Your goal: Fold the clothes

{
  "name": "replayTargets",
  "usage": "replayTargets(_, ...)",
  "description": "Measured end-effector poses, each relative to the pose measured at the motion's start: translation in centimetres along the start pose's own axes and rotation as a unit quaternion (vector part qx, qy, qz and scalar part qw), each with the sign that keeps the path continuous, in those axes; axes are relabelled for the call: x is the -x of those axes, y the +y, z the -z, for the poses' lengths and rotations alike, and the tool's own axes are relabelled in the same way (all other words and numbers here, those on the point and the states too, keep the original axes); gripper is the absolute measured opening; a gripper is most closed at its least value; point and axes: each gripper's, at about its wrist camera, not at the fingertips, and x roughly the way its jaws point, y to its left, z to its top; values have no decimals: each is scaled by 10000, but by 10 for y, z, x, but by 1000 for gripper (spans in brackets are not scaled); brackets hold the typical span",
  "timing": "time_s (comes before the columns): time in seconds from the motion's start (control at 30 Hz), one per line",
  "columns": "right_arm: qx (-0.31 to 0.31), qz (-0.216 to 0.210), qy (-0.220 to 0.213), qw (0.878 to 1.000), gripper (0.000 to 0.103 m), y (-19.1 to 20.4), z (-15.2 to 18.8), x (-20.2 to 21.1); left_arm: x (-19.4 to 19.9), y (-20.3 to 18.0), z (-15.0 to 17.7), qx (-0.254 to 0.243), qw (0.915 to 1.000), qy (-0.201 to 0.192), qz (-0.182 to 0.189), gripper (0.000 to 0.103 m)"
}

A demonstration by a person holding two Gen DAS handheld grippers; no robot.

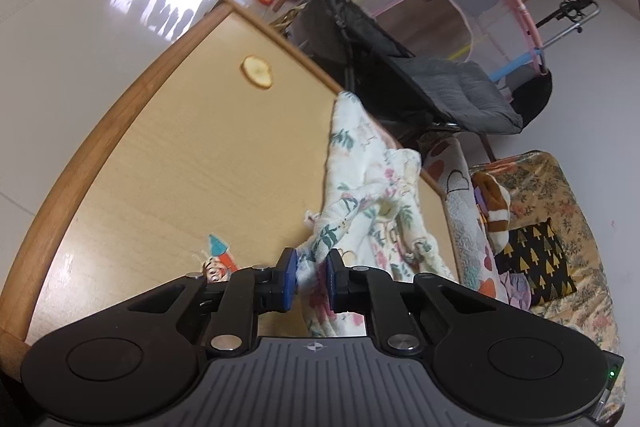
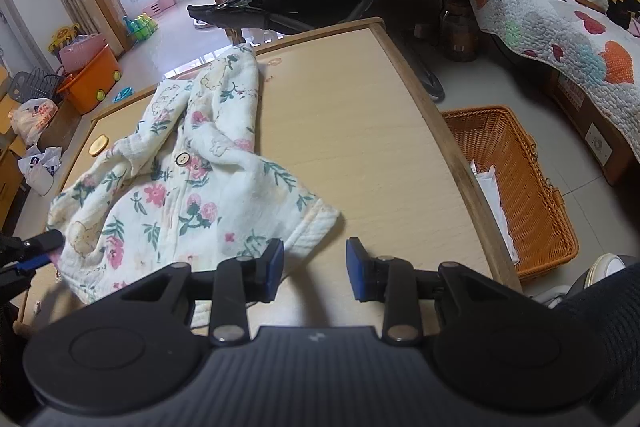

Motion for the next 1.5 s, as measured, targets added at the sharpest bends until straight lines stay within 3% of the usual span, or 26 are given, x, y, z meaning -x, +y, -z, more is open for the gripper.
replayTargets(0.2,-34,-15,36,10000,33,-2,0,-1,18,-25,4,-356,9991,-110,206,15)
replayTargets(0.53,-29,-58,93,9999,33,-2,1,-1,10,-60,25,-1066,9927,501,274,15)
replayTargets(0.73,-59,-74,111,9999,33,-4,0,-1,-11,-87,38,-1940,9746,1107,171,15)
replayTargets(1.0,-61,-112,122,9998,33,-6,1,0,-42,-102,51,-2276,9602,1618,62,15)
replayTargets(1.07,-92,-123,123,9998,33,-7,1,0,-42,-106,55,-2393,9581,1568,141,16)
replayTargets(1.17,-150,-134,125,9997,33,-8,1,1,-28,-105,50,-2303,9654,1166,363,24)
replayTargets(1.23,-179,-150,125,9997,33,-8,1,1,-15,-102,41,-2357,9669,917,329,24)
replayTargets(1.3,-185,-163,119,9996,33,-8,1,1,-6,-98,33,-2643,9621,672,86,25)
replayTargets(1.37,-166,-165,121,9997,33,-7,0,0,1,-90,25,-2929,9546,516,-184,37)
replayTargets(1.43,-144,-157,140,9997,33,-6,0,0,4,-81,16,-3063,9498,537,-343,46)
replayTargets(1.5,-135,-146,149,9997,34,-5,0,0,5,-74,6,-3144,9459,712,-377,48)
